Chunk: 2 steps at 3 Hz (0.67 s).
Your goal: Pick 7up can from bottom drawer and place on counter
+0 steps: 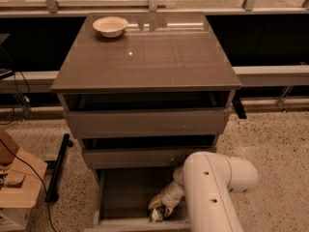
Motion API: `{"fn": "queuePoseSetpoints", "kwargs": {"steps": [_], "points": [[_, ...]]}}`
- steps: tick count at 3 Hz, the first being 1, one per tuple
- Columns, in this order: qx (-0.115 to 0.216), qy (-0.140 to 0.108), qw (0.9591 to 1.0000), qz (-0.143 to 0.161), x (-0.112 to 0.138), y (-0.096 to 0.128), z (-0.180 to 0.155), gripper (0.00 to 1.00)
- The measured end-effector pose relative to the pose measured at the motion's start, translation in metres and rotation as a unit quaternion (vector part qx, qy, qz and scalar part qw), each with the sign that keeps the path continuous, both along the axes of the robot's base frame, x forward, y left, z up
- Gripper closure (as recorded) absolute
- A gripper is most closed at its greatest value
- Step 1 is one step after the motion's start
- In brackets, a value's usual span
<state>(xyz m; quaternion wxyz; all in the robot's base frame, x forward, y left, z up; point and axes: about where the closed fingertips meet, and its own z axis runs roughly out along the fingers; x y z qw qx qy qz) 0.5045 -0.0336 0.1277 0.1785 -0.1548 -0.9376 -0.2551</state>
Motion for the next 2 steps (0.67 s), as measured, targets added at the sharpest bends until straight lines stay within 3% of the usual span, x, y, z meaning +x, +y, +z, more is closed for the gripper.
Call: {"fn": "queuePoseSetpoints", "kwargs": {"steps": [1,2], "points": [[-0.003,-0.033,0.9994,0.009,0.005,-0.002,0.024,0.96],[-0.009,-0.075,0.9971,0.009,0.012,-0.012,0.063,1.0]]}}
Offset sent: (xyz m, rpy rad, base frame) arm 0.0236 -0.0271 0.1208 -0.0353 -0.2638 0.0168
